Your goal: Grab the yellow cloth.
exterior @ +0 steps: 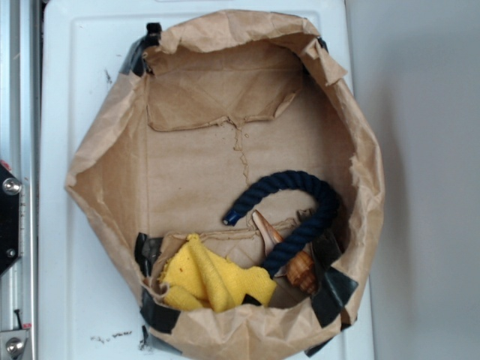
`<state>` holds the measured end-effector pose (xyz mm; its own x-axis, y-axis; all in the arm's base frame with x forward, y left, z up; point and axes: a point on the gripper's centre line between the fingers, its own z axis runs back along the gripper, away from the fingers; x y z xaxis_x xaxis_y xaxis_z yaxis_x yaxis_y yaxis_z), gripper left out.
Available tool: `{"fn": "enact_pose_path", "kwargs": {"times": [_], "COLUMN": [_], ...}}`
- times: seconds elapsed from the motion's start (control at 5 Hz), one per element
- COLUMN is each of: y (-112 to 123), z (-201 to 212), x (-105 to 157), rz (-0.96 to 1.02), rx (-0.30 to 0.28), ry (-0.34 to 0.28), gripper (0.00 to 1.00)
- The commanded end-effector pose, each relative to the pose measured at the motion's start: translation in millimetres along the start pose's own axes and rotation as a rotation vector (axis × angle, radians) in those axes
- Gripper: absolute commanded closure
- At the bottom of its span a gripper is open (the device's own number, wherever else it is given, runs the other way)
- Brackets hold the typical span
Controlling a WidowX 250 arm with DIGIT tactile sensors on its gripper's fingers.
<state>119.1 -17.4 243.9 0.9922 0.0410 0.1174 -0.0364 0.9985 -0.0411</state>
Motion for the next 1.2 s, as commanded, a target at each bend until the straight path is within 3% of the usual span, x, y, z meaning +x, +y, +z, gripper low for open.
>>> {"fn": "enact_pose_path", "kwargs": {"times": [0.0,0.2,0.4,0.6,0.8,1.0], "y": [0,-19,-24,-13,10,36], "z": [0,-4,-4,-25,-66,-97], "x": [0,38,88,119,122,117], "rz": [0.000,0.077,0.209,0.361,0.468,0.578], "rx": [0.000,-0.003,-0.053,-0.071,-0.022,-0.041], "ry": [0.000,0.024,0.057,0.055,0.056,0.046], "gripper": [0.00,0.00,0.00,0.00,0.00,0.00]}}
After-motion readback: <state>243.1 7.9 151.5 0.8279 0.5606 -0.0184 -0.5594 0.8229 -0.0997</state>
